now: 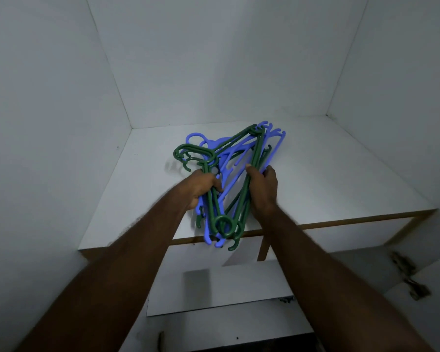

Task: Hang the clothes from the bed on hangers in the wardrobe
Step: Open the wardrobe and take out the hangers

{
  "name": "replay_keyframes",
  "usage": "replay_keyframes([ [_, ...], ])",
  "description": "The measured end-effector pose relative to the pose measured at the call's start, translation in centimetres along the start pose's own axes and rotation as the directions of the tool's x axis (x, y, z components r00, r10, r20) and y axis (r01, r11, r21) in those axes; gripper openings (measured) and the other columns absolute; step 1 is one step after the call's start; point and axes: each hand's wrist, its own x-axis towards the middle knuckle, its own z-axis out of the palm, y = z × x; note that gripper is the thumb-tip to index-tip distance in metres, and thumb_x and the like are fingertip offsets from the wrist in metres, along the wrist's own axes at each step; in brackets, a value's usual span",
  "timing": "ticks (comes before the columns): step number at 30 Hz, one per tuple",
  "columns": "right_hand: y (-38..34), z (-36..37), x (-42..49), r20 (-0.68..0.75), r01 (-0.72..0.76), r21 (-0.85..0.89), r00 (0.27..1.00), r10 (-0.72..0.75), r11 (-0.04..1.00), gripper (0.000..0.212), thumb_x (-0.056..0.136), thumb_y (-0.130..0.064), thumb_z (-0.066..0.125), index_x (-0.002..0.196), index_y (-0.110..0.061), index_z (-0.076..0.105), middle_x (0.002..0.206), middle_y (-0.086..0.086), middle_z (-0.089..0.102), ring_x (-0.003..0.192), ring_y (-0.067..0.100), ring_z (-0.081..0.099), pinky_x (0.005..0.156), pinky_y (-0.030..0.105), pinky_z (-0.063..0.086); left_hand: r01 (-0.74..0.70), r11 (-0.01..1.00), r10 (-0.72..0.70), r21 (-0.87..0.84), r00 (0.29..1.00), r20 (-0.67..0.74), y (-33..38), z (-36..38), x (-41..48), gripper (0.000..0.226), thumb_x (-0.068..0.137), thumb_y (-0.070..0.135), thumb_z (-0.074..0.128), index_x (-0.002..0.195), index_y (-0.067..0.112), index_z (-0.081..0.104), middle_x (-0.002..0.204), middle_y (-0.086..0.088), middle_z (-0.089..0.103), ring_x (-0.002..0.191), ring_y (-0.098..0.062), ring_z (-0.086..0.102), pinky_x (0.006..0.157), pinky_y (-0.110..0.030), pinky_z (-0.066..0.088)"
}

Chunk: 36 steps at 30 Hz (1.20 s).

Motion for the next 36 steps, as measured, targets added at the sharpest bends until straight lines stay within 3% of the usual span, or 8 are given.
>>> replay_keyframes([
  [6,-0.9,-5.2,-3.8,0.039,-0.056,0.106,0.998,0.052,0.993,0.082,0.085,-0.033,0.073,0.152,-0.016,0.03,0.148,0.001,0.044,0.132,0.02,0.046,0.108,0.038,0.041,-0.103,0.987,0.092,-0.124,0.992,-0.091,-1.5,4.6,-5.4,0.046,0.071,-0.009,0.066,0.11,0.013,0.057,0.121,-0.006,0.058,0.104,-0.035,0.061,0.09,-0.053,0.054],
  [10,-1.9,-9.3,-6.8,-0.03,-0.19,0.204,0.979,0.2,0.96,0.107,0.061,-0.045,0.078,0.152,-0.016,0.028,0.142,0.009,0.048,0.122,0.029,0.054,0.098,0.048,0.051,-0.124,0.985,0.113,-0.122,0.989,-0.096,-3.2,7.7,-9.5,0.051,0.075,-0.011,0.06,0.124,0.0,0.054,0.09,-0.01,0.062,0.068,-0.029,0.057,0.07,-0.043,0.054],
  [14,-2.5,-13.9,-10.2,0.029,-0.252,0.283,0.967,0.254,0.926,0.061,0.074,-0.033,0.078,0.122,-0.002,0.058,0.1,0.013,0.064,0.065,0.014,0.067,0.047,0.024,0.05,-0.194,0.98,0.189,-0.044,0.976,-0.108,-4.6,9.9,-14.2,0.051,0.073,-0.016,0.061,0.119,0.004,0.057,0.093,-0.007,0.064,0.077,-0.028,0.061,0.059,-0.032,0.054],
  [16,-2.1,-16.0,-12.4,0.028,-0.253,0.231,0.967,0.253,0.94,0.034,0.082,-0.028,0.075,0.105,-0.004,0.067,0.085,0.009,0.063,0.061,0.017,0.062,0.05,0.027,0.048,-0.227,0.974,0.226,-0.009,0.971,-0.078,-5.5,10.9,-16.4,0.056,0.072,-0.017,0.064,0.12,0.011,0.058,0.104,-0.007,0.067,0.087,-0.029,0.066,0.064,-0.037,0.059],
  [20,-0.7,-18.9,-16.8,-0.008,-0.204,0.205,0.978,0.21,0.957,0.043,0.082,-0.017,0.075,0.118,-0.002,0.057,0.105,0.019,0.067,0.075,0.028,0.065,0.057,0.034,0.053,-0.294,0.953,0.291,0.072,0.956,0.042,-8.8,12.7,-19.7,0.06,0.067,-0.013,0.069,0.12,0.012,0.059,0.105,-0.005,0.068,0.092,-0.023,0.067,0.072,-0.035,0.058],
  [26,3.0,-23.7,-25.3,-0.238,-0.111,0.062,0.964,0.123,0.992,0.021,0.084,-0.002,0.065,0.097,-0.008,0.05,0.075,0.014,0.055,0.052,0.023,0.056,0.049,0.03,0.049,-0.202,0.978,0.189,0.05,0.964,0.189,-16.2,15.0,-24.7,0.039,0.07,-0.005,0.075,0.104,0.012,0.067,0.095,-0.008,0.073,0.086,-0.028,0.069,0.077,-0.041,0.059],
  [31,7.6,-27.4,-34.0,-0.439,-0.12,0.096,0.886,0.15,0.988,0.024,0.075,0.008,0.059,0.098,0.003,0.052,0.073,0.02,0.056,0.054,0.027,0.06,0.052,0.035,0.054,-0.077,0.994,0.051,0.079,0.955,0.291,-23.6,17.3,-30.2,0.041,0.066,-0.01,0.072,0.102,0.011,0.068,0.095,-0.006,0.073,0.083,-0.023,0.069,0.076,-0.036,0.058],
  [36,11.6,-31.5,-42.9,-0.571,-0.165,0.243,0.772,0.278,0.956,0.022,0.082,0.008,0.052,0.093,-0.009,0.043,0.062,0.008,0.046,0.044,0.018,0.048,0.044,0.029,0.047,-0.033,0.978,-0.066,0.207,0.891,0.45,-29.2,19.4,-35.9,0.045,0.06,-0.01,0.068,0.102,0.008,0.069,0.092,-0.01,0.073,0.085,-0.029,0.069,0.071,-0.037,0.059],
])
